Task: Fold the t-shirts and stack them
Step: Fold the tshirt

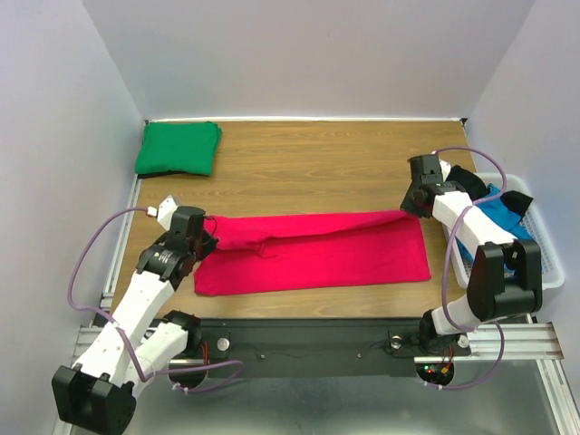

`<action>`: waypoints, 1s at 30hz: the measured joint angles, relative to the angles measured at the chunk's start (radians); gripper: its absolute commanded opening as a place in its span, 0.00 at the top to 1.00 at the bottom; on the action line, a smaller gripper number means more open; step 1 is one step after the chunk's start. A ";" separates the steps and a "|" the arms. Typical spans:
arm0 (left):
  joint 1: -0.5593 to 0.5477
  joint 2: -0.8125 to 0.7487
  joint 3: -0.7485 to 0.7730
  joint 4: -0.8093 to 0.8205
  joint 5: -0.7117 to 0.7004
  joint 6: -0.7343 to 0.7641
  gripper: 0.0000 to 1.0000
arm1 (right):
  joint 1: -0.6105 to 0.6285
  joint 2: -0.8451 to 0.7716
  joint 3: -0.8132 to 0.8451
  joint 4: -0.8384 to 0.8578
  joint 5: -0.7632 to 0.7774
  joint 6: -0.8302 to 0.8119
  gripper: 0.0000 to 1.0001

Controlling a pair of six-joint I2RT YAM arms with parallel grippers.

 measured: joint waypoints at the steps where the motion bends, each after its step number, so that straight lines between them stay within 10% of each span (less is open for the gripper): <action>1: 0.000 -0.007 0.000 -0.008 0.001 -0.005 1.00 | 0.000 -0.003 -0.006 0.000 0.000 -0.001 1.00; 13: 0.000 -0.082 -0.118 -0.094 0.016 -0.200 1.00 | 0.000 -0.007 -0.078 -0.014 0.013 0.002 0.91; 14: 0.000 -0.083 -0.122 -0.103 0.018 -0.216 0.64 | 0.000 -0.002 -0.079 -0.014 0.014 0.002 0.84; 16: 0.000 -0.090 -0.124 -0.113 0.022 -0.248 0.47 | 0.000 0.006 -0.083 -0.014 0.020 0.008 0.77; 18: 0.000 -0.105 -0.124 -0.129 0.015 -0.282 0.02 | 0.000 0.006 -0.093 -0.015 0.028 0.008 0.57; 26: 0.000 -0.175 -0.045 -0.241 -0.030 -0.343 0.01 | 0.000 -0.063 -0.100 -0.031 0.011 0.010 0.00; 30: 0.000 -0.175 -0.041 -0.188 -0.014 -0.318 0.01 | 0.000 -0.121 -0.098 -0.031 -0.072 -0.011 0.00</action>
